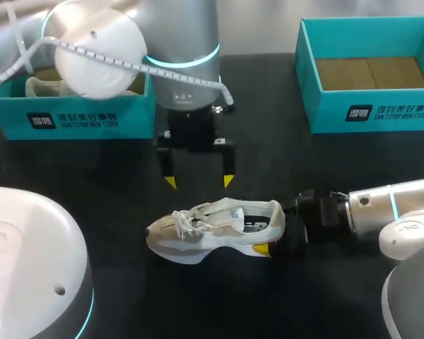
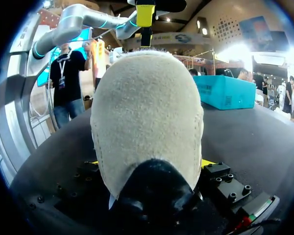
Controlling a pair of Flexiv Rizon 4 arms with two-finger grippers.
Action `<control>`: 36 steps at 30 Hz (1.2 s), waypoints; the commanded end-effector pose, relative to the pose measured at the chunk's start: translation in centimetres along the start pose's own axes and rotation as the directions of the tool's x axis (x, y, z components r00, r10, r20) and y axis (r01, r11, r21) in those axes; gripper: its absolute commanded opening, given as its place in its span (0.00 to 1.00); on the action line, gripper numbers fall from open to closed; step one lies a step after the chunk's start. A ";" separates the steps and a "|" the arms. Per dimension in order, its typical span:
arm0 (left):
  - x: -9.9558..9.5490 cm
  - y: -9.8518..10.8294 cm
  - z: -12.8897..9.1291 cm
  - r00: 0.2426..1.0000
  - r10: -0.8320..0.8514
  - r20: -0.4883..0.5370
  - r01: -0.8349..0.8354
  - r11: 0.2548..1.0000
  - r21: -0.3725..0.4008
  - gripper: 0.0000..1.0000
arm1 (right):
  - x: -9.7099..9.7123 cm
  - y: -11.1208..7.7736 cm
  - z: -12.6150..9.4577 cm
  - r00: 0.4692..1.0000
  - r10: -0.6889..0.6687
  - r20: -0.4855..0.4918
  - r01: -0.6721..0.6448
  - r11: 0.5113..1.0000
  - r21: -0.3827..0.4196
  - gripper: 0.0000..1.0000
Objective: Take the shoe out of the shoebox, open the shoe tongue, remove and reinsert the insole, then place the shoe into the shoebox
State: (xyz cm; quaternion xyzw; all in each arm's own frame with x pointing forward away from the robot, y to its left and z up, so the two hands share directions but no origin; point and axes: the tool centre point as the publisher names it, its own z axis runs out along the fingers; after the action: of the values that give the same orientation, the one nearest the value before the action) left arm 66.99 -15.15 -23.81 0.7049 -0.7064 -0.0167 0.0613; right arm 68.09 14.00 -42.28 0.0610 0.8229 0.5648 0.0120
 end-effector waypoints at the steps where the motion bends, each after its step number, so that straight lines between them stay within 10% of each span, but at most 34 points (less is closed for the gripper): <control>1: 1.0 -0.2 1.1 0.988 -0.156 0.018 0.156 0.988 0.018 1.00 | 0.1 0.1 0.0 1.000 0.001 0.001 -0.001 1.000 0.007 0.00; 36: 7.1 -0.7 9.5 0.922 -0.194 0.334 0.196 0.980 0.028 1.00 | 0.1 0.1 0.0 1.000 0.001 0.001 -0.001 1.000 0.007 0.00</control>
State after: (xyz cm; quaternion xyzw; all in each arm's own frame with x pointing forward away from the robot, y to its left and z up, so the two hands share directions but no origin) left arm 66.86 -20.12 -31.98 0.7500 -0.6559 -0.0856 0.0037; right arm 68.09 14.00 -42.28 0.0610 0.8229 0.5648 0.0120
